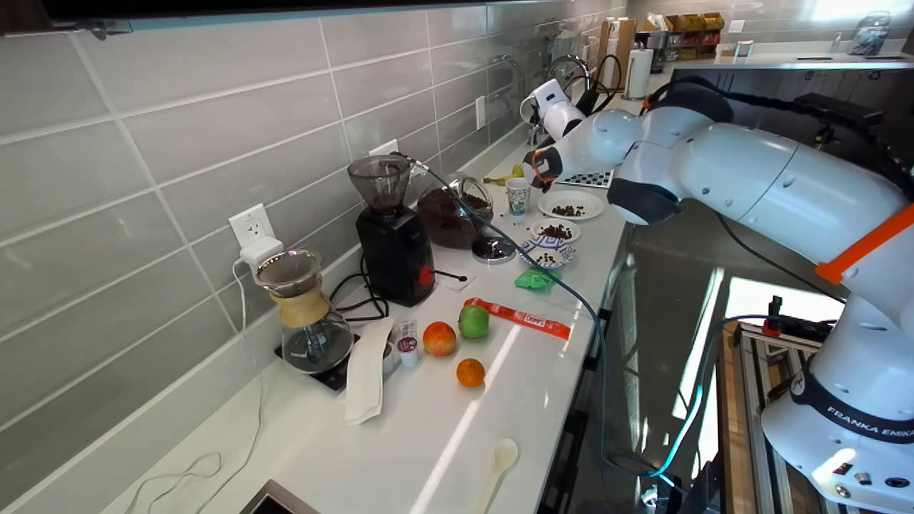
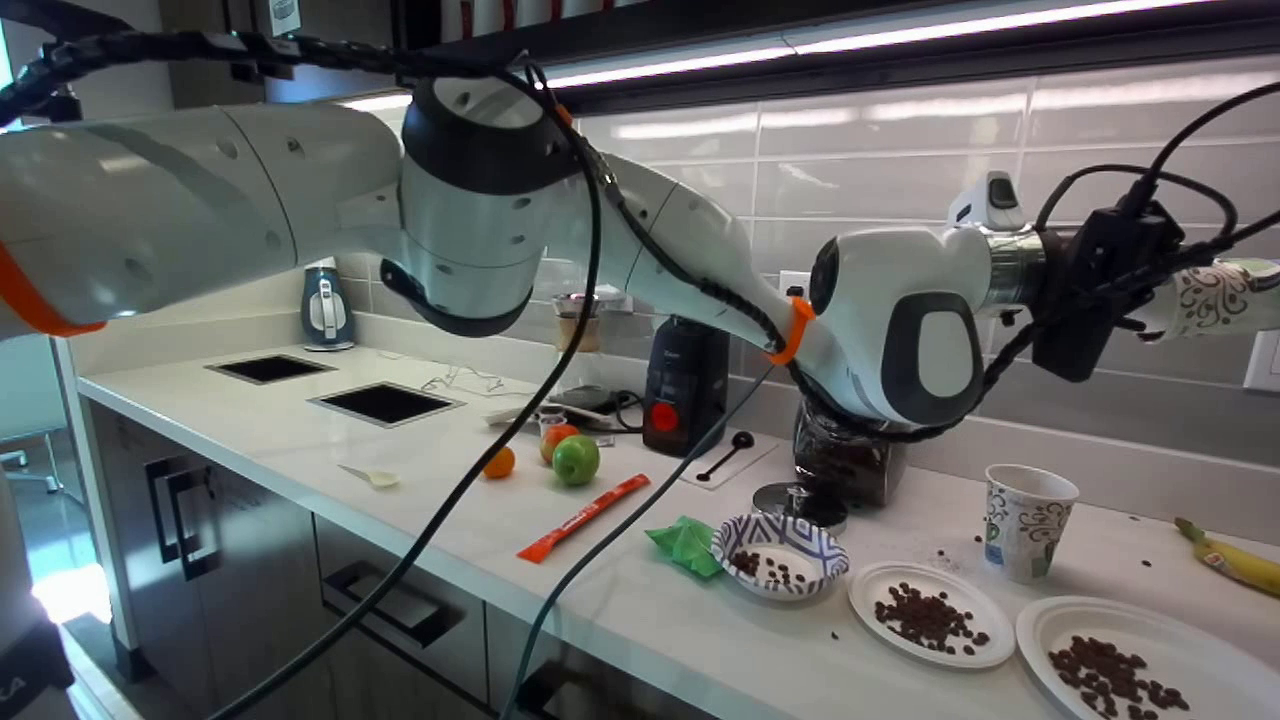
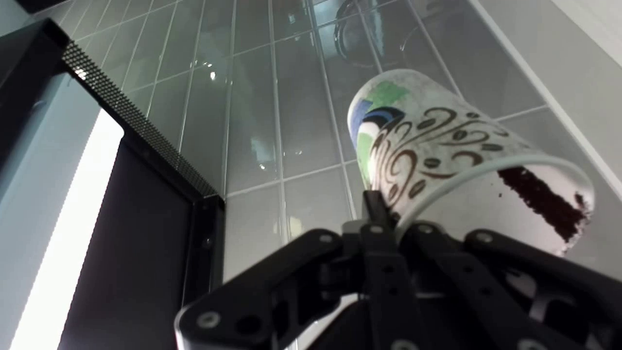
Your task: Pour the contents from the left cup into the right cup
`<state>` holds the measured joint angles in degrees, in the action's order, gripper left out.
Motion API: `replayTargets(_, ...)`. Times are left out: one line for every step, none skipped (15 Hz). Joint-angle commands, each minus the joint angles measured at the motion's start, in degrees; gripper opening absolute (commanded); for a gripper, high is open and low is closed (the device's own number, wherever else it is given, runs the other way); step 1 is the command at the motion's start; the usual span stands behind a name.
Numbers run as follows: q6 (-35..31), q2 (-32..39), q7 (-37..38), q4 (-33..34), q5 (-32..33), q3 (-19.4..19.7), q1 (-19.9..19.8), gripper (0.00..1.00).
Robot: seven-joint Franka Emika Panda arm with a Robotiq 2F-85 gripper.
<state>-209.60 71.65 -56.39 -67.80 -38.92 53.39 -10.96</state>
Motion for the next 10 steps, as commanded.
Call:
replayTargets(7.6,-9.3,3.2,-5.0,7.3,-5.9,-0.4,0.01)
replayTargets(9.2,-11.7,3.9,-5.9,9.2,-7.9,-0.9,0.01)
replayTargets(11.1,-14.2,4.0,-7.3,10.4,-9.6,-1.2,0.01)
replayTargets(12.8,-16.7,3.9,-8.6,11.0,-11.2,-1.5,0.01)
replayTargets(14.5,-19.4,3.5,-10.1,11.6,-13.2,-2.0,0.01)
replayTargets(16.3,-22.0,3.0,-11.6,11.7,-14.7,-2.3,0.01)
replayTargets(18.2,-24.3,2.7,-13.4,11.2,-15.5,-2.4,0.01)
replayTargets(20.6,-25.7,2.8,-15.2,9.4,-14.1,-1.3,0.01)
replayTargets(23.0,-27.5,2.6,-17.3,8.7,-13.3,-0.3,0.01)
replayTargets(25.7,-29.4,2.4,-19.3,8.6,-12.3,0.6,0.01)
